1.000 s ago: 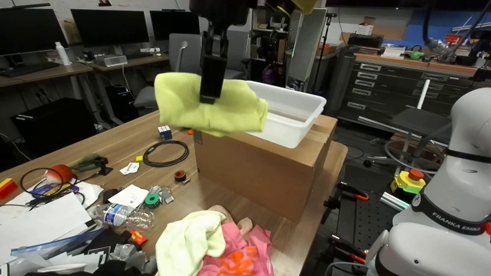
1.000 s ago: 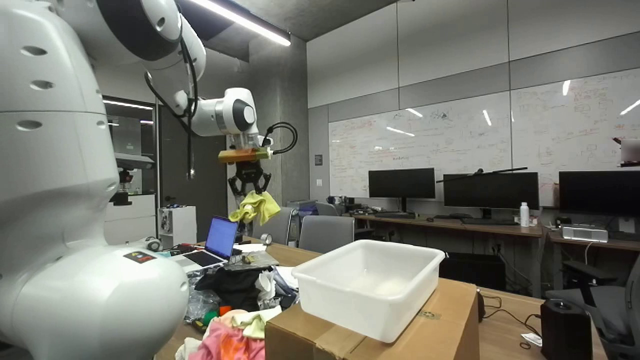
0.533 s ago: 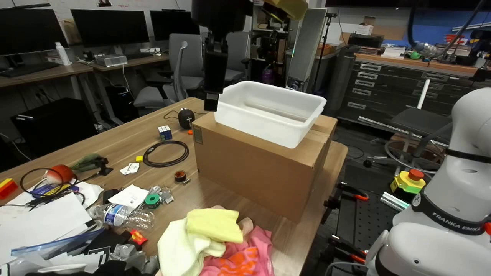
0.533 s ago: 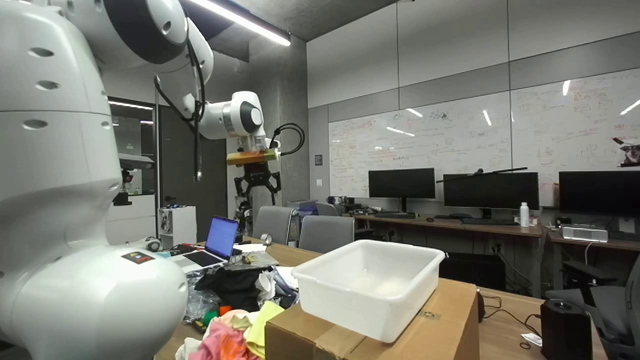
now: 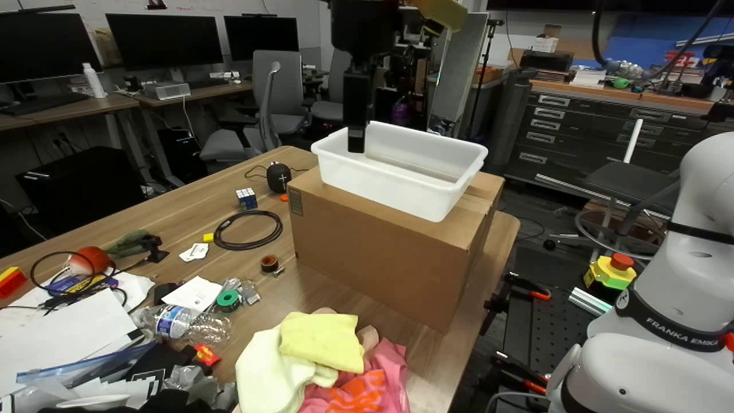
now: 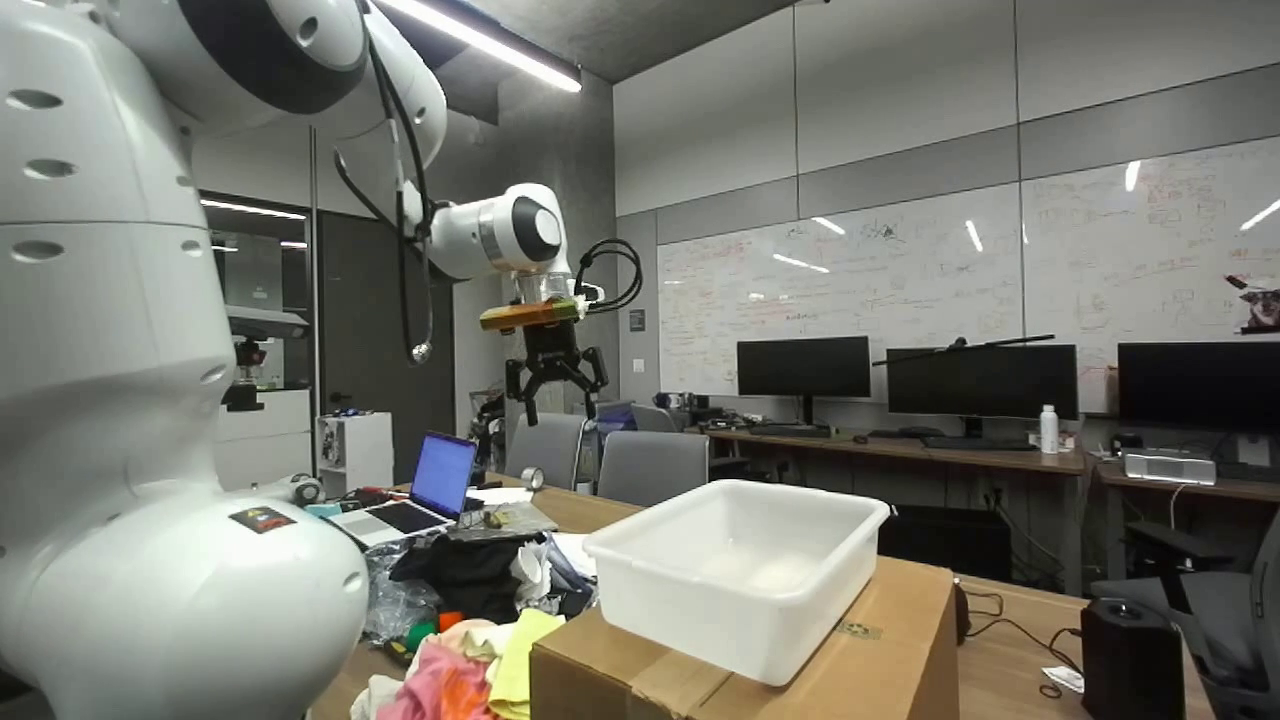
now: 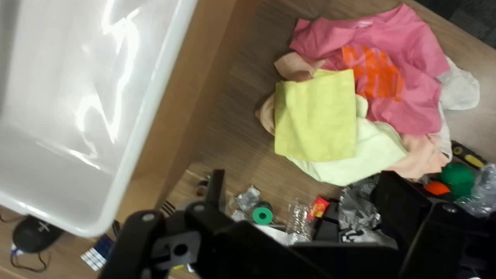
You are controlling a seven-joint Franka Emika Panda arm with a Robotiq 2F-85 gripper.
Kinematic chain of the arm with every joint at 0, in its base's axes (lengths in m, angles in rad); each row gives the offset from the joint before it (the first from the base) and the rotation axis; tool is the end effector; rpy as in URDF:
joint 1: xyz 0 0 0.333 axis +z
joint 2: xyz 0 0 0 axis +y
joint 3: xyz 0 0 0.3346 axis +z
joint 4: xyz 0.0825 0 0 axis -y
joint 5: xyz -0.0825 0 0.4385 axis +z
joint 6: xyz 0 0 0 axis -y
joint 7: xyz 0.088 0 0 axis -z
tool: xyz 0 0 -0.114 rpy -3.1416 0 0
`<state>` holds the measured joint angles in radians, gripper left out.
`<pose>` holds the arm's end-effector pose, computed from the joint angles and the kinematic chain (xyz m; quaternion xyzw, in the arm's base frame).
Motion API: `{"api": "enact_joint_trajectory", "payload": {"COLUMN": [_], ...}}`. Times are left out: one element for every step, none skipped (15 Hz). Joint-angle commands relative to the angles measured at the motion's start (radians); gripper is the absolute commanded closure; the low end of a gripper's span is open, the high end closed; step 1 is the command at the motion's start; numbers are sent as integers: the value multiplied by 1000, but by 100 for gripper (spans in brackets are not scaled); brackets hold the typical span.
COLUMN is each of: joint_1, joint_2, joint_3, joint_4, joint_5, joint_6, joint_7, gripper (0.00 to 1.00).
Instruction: Pick the cloths in the plastic box and put them on the table
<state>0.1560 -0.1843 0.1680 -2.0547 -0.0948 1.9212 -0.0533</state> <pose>0.5294 0.1744 0.5161 0.9774 0.2010 0.0317 0.0565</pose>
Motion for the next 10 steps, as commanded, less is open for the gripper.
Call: {"api": "enact_joint_trajectory", "payload": {"joint_1": [-47,-60,-71,-83,-93,-104,-114,-124,-135,-144], "joint_2": [-114,-143,-176,-214,-249,-289,-327,-363,-400,-442], "joint_3": [-34,-47,-62,-76,-89,-101,-115,-129,-141,-153], "joint_4": [-94,-125,-155,-187,-216,-253,-283,-312,-339,-374], "joint_5": [-25,-18,-2,5,13,17,24,35,38,44], "joint_6": [-110,-135,-151,-160,-161,-150,-146,-139,-136,-123], "joint_7": [101,117,126,137,143,155,160,162,165,168], "gripper": [0,0,0,0,0,0,0,0,0,0]}}
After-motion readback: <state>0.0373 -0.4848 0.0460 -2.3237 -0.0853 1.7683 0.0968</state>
